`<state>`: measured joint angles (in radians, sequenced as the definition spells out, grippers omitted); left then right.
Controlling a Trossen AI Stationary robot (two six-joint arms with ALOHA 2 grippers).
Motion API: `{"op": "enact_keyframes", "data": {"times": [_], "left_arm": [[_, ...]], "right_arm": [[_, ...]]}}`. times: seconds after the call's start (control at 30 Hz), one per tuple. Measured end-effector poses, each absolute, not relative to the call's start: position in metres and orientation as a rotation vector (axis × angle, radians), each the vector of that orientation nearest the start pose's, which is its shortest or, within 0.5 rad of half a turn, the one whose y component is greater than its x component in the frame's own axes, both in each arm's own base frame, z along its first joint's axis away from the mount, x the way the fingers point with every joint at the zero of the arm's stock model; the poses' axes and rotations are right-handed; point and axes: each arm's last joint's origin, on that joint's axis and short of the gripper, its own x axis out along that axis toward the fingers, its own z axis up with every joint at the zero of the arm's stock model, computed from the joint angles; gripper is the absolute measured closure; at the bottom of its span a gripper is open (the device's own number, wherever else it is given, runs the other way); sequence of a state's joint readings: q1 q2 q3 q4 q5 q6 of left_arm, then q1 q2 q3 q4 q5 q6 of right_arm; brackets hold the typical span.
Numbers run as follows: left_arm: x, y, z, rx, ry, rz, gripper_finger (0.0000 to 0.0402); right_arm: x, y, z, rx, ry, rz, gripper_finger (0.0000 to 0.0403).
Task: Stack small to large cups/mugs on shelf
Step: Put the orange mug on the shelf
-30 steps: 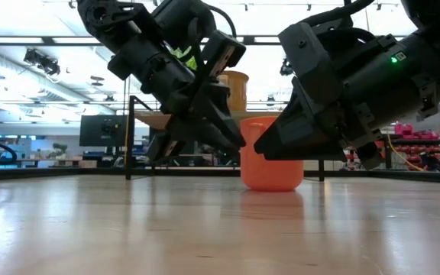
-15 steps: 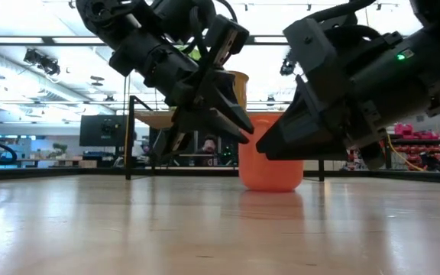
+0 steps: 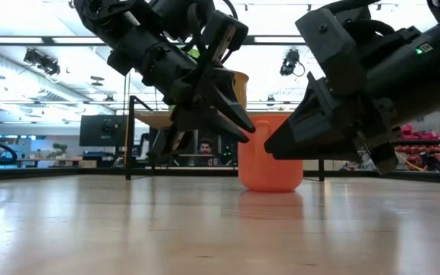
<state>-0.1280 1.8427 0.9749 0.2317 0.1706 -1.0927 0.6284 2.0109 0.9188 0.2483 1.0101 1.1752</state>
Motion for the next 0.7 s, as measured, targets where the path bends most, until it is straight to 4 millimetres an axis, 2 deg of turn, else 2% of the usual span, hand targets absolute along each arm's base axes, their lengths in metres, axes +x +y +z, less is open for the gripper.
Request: {"op": "enact_keyframes", "data": {"times": [0.3, 0.7], "left_arm": [[0.3685, -0.0550, 0.1525, -1.052, 0.734, 0.082, 0.0336], [0.3680, -0.0539, 0.1517, -1.041, 0.744, 0.087, 0.0333]], "right_arm": [[0.3033, 0.1822, 0.0900, 0.501, 0.275, -0.643, 0.0351], [0.3034, 0.1828, 0.0931, 0.506, 0.270, -0.637, 0.0345]]}}
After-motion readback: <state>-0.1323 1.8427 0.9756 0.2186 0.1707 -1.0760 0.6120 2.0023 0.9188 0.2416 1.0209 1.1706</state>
